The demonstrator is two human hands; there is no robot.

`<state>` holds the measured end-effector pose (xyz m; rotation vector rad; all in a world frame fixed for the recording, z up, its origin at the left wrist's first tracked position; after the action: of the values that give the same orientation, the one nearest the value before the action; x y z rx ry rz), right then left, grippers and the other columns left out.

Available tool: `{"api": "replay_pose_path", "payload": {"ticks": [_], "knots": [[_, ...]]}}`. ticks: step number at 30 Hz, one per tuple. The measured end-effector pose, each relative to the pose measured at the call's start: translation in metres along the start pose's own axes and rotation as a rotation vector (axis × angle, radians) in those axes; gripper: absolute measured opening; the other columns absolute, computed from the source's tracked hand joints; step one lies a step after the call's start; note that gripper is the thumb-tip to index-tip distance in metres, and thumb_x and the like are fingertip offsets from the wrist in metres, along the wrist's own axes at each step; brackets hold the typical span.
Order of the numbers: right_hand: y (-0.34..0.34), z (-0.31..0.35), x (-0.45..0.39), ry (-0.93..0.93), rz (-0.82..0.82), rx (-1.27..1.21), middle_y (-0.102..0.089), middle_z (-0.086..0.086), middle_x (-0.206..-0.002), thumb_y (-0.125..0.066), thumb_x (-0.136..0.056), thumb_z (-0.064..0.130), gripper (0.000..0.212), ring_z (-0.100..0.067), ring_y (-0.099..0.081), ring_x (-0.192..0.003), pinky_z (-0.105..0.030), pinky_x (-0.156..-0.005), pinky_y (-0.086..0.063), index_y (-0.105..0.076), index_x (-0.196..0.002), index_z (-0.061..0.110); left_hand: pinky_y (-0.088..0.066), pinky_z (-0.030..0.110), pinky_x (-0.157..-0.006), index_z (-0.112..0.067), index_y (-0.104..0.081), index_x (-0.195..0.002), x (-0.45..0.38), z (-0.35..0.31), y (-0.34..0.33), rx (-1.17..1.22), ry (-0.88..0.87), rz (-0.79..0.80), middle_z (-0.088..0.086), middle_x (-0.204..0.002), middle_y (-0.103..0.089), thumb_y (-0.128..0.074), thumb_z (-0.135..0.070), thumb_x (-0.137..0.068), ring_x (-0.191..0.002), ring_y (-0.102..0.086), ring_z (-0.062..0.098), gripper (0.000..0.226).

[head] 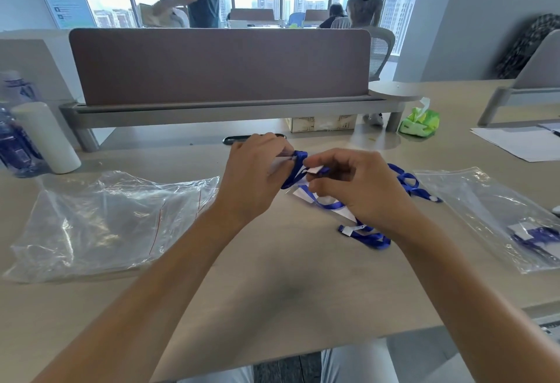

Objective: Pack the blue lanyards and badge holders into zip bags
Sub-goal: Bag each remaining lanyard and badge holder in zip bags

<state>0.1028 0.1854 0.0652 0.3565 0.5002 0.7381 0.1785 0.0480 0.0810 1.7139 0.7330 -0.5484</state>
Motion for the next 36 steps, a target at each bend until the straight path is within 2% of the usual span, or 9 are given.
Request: {"api": "replay_pose_path", "payload": {"ticks": [4, 7, 15, 20, 24, 27, 29, 33, 36], "knots": [[0.003, 0.007, -0.002, 0.107, -0.114, 0.305, -0.074, 0.012, -0.087, -0.070, -0.096, 0.016, 0.016, -0.006, -0.071, -0.078, -0.030, -0.084, -0.060, -0.074, -0.110, 0.024, -0.045, 0.036, -0.075, -0.008, -0.068, -0.092, 0.002, -0.003, 0.001, -0.026, -0.040, -0.003, 0.009, -0.086, -0.069, -0.066, -0.020, -0.093, -0.077, -0.060, 0.025, 0.012], [0.001, 0.019, -0.001, 0.253, -0.163, 0.471, -0.067, 0.010, -0.098, -0.070, -0.096, 0.020, 0.013, -0.010, -0.064, -0.083, -0.032, -0.080, -0.057, -0.075, -0.108, 0.021, -0.050, 0.047, -0.074, -0.013, -0.068, -0.089, 0.004, -0.008, 0.002, 0.002, -0.073, 0.021, 0.001, -0.084, -0.066, -0.060, -0.024, -0.091, -0.077, -0.059, 0.024, 0.014], [-0.006, 0.014, -0.013, 0.240, -0.013, 0.608, -0.067, 0.013, -0.102, -0.054, -0.105, 0.021, 0.016, -0.012, -0.061, -0.091, -0.038, -0.087, -0.056, -0.067, -0.114, 0.025, -0.049, 0.047, -0.085, -0.021, -0.068, -0.098, 0.010, -0.011, -0.017, -0.070, -0.133, 0.166, -0.004, -0.095, -0.068, -0.063, -0.023, -0.093, -0.087, -0.061, 0.020, 0.008], [-0.004, 0.006, -0.019, 0.136, 0.018, 0.494, -0.070, 0.007, -0.094, -0.049, -0.107, 0.020, 0.020, -0.013, -0.065, -0.088, -0.034, -0.086, -0.056, -0.060, -0.122, 0.026, -0.045, 0.044, -0.082, -0.021, -0.069, -0.096, 0.014, -0.010, -0.015, 0.010, -0.137, 0.166, -0.006, -0.093, -0.068, -0.058, -0.025, -0.090, -0.085, -0.057, 0.020, 0.013], [0.003, -0.002, -0.022, 0.053, -0.054, 0.251, -0.074, 0.004, -0.075, -0.064, -0.100, 0.021, 0.014, -0.012, -0.070, -0.075, -0.034, -0.082, -0.059, -0.059, -0.113, 0.023, -0.044, 0.043, -0.081, -0.021, -0.069, -0.096, 0.016, -0.004, -0.017, 0.102, -0.083, 0.168, -0.006, -0.093, -0.067, -0.059, -0.025, -0.088, -0.085, -0.055, 0.015, 0.013], [0.004, -0.013, -0.022, -0.044, -0.086, 0.049, -0.077, 0.000, -0.074, -0.074, -0.094, 0.022, 0.024, -0.016, -0.073, -0.070, -0.027, -0.074, -0.059, -0.054, -0.106, 0.017, -0.046, 0.042, -0.079, -0.020, -0.070, -0.096, 0.018, -0.001, -0.018, 0.143, -0.059, 0.173, -0.006, -0.092, -0.067, -0.063, -0.024, -0.087, -0.083, -0.056, 0.014, 0.013], [0.005, -0.017, -0.021, -0.056, -0.129, 0.065, -0.077, -0.001, -0.075, -0.079, -0.090, 0.024, 0.026, -0.016, -0.072, -0.069, -0.023, -0.069, -0.057, -0.055, -0.100, 0.018, -0.049, 0.036, -0.077, -0.017, -0.071, -0.097, 0.019, 0.001, -0.018, 0.193, -0.022, 0.177, -0.005, -0.092, -0.068, -0.068, -0.020, -0.086, -0.084, -0.057, 0.012, 0.011], [0.007, -0.020, -0.022, 0.011, -0.203, 0.166, -0.072, 0.009, -0.086, -0.083, -0.085, 0.028, 0.017, -0.012, -0.067, -0.069, -0.032, -0.072, -0.060, -0.066, -0.085, 0.024, -0.044, 0.010, -0.077, -0.015, -0.071, -0.099, 0.022, 0.009, -0.020, 0.355, 0.116, 0.192, -0.010, -0.092, -0.066, -0.074, -0.009, -0.088, -0.094, -0.055, -0.001, 0.014], [0.002, -0.020, -0.023, 0.042, -0.172, 0.151, -0.073, 0.013, -0.083, -0.077, -0.090, 0.023, 0.007, -0.008, -0.068, -0.075, -0.027, -0.073, -0.060, -0.072, -0.088, 0.025, -0.041, 0.002, -0.075, -0.015, -0.071, -0.101, 0.024, 0.012, -0.022, 0.377, 0.161, 0.197, -0.019, -0.090, -0.062, -0.073, -0.011, -0.089, -0.093, -0.055, -0.010, 0.013]]}}
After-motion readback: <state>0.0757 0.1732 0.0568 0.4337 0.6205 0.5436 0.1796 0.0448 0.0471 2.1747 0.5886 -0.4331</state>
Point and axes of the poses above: each hand's wrist, its own x-axis away from the middle knuckle, its own y-axis out of the back of the hand, z = x × y, the point moved 9 cm from there along -x, towards the middle knuckle
